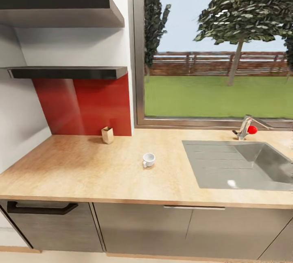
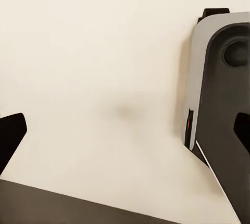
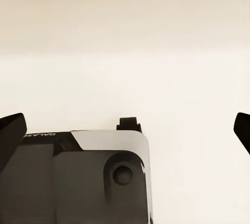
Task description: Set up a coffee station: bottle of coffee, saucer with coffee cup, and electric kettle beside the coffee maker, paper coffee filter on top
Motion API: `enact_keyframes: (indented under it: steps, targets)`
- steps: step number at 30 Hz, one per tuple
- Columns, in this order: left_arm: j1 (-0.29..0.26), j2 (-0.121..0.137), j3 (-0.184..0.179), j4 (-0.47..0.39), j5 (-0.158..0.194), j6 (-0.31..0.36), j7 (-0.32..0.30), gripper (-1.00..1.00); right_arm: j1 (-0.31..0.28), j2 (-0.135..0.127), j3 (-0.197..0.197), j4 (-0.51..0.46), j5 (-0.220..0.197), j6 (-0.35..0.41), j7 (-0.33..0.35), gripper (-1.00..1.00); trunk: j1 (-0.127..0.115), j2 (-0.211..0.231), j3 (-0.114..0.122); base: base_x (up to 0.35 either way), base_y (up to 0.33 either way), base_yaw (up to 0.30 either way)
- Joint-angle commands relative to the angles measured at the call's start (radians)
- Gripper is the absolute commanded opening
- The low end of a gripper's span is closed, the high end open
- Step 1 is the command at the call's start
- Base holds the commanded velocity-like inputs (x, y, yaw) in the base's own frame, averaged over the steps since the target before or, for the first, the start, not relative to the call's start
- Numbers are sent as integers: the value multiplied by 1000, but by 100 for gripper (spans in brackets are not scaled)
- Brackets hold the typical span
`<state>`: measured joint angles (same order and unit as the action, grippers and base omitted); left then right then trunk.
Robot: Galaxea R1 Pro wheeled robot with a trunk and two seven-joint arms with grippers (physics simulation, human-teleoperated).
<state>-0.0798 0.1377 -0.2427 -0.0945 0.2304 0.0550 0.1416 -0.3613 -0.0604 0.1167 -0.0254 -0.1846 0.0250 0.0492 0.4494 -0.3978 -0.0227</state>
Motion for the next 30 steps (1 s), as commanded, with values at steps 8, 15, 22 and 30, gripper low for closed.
enact_keyframes:
  steps: [8,15,22,30]
  targets:
    - [0,0,-9,-2,9,6,4,100,-1,-1,8,-1,-10,3,2,100,1,-2,-2,0,0,-55]
    - [0,0,-9,-1,9,5,5,100,-1,0,9,-1,-10,3,2,100,1,-2,-2,0,0,-206]
    - [0,3,-8,3,8,5,4,100,-1,6,9,-1,-10,3,4,100,1,-2,-8,0,0,-240]
    - [0,4,-8,5,7,6,5,100,-1,8,9,-1,-10,3,3,100,1,-2,-16,-62,0,-141]
